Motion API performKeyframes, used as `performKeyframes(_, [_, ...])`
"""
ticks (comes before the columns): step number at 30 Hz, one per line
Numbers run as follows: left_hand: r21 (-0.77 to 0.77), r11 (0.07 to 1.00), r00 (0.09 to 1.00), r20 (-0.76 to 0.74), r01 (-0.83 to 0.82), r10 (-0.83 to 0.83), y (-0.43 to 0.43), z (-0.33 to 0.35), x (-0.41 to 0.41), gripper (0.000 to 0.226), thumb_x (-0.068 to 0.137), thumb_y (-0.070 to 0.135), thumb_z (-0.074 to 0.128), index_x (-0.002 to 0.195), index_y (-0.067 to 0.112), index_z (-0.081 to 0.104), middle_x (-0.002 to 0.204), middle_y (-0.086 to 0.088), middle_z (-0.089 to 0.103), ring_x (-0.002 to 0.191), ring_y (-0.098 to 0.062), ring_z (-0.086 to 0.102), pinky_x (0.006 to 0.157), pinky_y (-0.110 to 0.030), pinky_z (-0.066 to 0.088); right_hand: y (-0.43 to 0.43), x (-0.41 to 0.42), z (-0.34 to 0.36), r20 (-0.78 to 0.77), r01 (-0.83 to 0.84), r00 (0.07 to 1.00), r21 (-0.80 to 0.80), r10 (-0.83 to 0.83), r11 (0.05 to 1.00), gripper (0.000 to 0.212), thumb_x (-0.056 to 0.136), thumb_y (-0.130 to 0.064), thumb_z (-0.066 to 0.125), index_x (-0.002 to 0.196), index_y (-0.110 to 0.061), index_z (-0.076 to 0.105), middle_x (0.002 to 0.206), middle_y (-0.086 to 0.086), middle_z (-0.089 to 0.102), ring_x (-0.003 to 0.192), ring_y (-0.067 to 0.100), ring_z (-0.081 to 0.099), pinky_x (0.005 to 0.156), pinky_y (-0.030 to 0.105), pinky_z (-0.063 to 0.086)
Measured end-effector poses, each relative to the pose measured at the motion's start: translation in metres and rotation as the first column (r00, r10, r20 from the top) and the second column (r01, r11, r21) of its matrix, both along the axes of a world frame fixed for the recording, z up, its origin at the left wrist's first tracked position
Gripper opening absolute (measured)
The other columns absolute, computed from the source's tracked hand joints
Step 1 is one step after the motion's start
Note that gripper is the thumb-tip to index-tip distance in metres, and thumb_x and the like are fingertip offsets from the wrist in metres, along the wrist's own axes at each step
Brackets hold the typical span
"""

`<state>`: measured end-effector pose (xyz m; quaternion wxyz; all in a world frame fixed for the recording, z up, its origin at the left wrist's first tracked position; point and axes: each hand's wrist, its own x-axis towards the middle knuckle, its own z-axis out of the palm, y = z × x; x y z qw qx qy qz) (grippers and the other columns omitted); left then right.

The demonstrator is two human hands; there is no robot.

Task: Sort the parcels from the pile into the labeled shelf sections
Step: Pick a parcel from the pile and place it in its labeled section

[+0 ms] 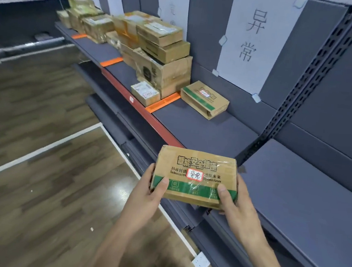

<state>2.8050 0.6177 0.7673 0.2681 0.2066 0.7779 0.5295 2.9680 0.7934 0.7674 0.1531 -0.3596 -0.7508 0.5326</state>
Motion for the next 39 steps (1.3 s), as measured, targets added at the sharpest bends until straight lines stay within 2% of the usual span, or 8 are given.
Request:
performKeyframes(5, [-0.012,0.999,0.999,0.017,-0.048,0.049,0.0,-0.003,-0.04,0.045,0.104,0.042,0.055,0.107,0.085,0.041,0.114,0.036,0.067,0.104,0.008,0.065,0.081,-0.031,0.056,0.01,-0.051,-0.007,0.015,-0.041,0.999,-0.01,0.041,0.999,0.047,0.094,-0.066,0.047,0.139,-0.059,0.035,0.122,-0.036,0.061,0.112,0.003,0.064,0.096,0.051,0.055])
performKeyframes(11, [-0.061,0.996,0.996,0.052,-0.062,0.065,0.03,-0.005,-0.106,0.055,0.102,0.045,0.055,0.153,0.047,0.035,0.133,0.025,0.064,0.126,-0.005,0.06,0.11,-0.051,0.047,0.043,-0.12,-0.022,0.011,-0.028,1.0,-0.048,0.029,0.998,0.049,0.098,-0.058,0.05,0.144,-0.05,0.037,0.121,-0.037,0.06,0.116,0.002,0.062,0.102,0.047,0.051])
performKeyframes(16, [-0.063,0.998,1.0,0.016,0.006,-0.005,0.075,0.002,-0.159,0.042,0.106,0.032,0.054,0.12,0.072,0.046,0.121,0.027,0.069,0.111,0.002,0.065,0.103,-0.048,0.052,0.083,-0.17,-0.024,0.043,-0.003,0.999,-0.049,0.005,0.999,0.051,0.097,-0.061,0.046,0.145,-0.05,0.034,0.119,-0.037,0.061,0.115,0.004,0.062,0.094,0.036,0.052])
performKeyframes(23, [-0.022,0.993,0.993,0.006,0.117,-0.117,0.14,0.002,-0.212,0.041,0.103,0.039,0.056,0.137,0.059,0.043,0.128,0.024,0.067,0.118,-0.003,0.065,0.106,-0.051,0.049,0.137,-0.206,-0.011,0.062,0.055,0.997,-0.036,-0.053,0.998,0.058,0.095,-0.066,0.045,0.148,-0.055,0.027,0.121,-0.038,0.059,0.116,0.009,0.062,0.1,0.046,0.051])
performKeyframes(28, [-0.056,0.981,0.982,-0.027,0.186,-0.187,0.188,-0.001,-0.25,0.053,0.102,0.035,0.062,0.126,0.076,0.037,0.123,0.036,0.065,0.11,0.007,0.065,0.099,-0.04,0.054,0.161,-0.223,-0.009,0.057,0.115,0.992,-0.063,-0.111,0.991,0.061,0.093,-0.065,0.053,0.147,-0.055,0.027,0.125,-0.032,0.062,0.117,0.008,0.062,0.101,0.049,0.052])
performKeyframes(32, [-0.053,0.96,0.957,-0.078,0.275,-0.279,0.213,-0.006,-0.282,0.048,0.103,0.027,0.061,0.142,0.049,0.043,0.122,0.037,0.064,0.113,0.013,0.06,0.1,-0.021,0.048,0.165,-0.238,-0.009,0.087,0.153,0.985,-0.069,-0.147,0.986,0.08,0.087,-0.052,0.072,0.149,-0.054,0.021,0.121,-0.038,0.062,0.107,-0.011,0.062,0.099,0.039,0.05])
performKeyframes(35, [-0.07,0.928,0.921,-0.118,0.366,-0.372,0.226,-0.008,-0.31,0.043,0.104,0.026,0.059,0.13,0.056,0.045,0.121,0.041,0.062,0.114,0.017,0.057,0.087,0.0,0.041,0.162,-0.255,-0.01,0.141,0.202,0.972,-0.086,-0.189,0.976,0.109,0.082,-0.049,0.079,0.156,-0.048,0.0,0.113,-0.047,0.059,0.103,-0.02,0.057,0.096,0.028,0.043])
performKeyframes(39, [-0.078,0.885,0.874,-0.136,0.459,-0.466,0.249,-0.01,-0.352,0.04,0.103,0.028,0.059,0.13,0.054,0.046,0.123,0.037,0.062,0.115,0.014,0.057,0.094,-0.016,0.048,0.157,-0.287,-0.01,0.159,0.325,0.936,-0.052,-0.314,0.944,0.106,0.082,-0.04,0.082,0.148,-0.063,0.001,0.117,-0.039,0.062,0.108,-0.01,0.061,0.09,0.024,0.045])
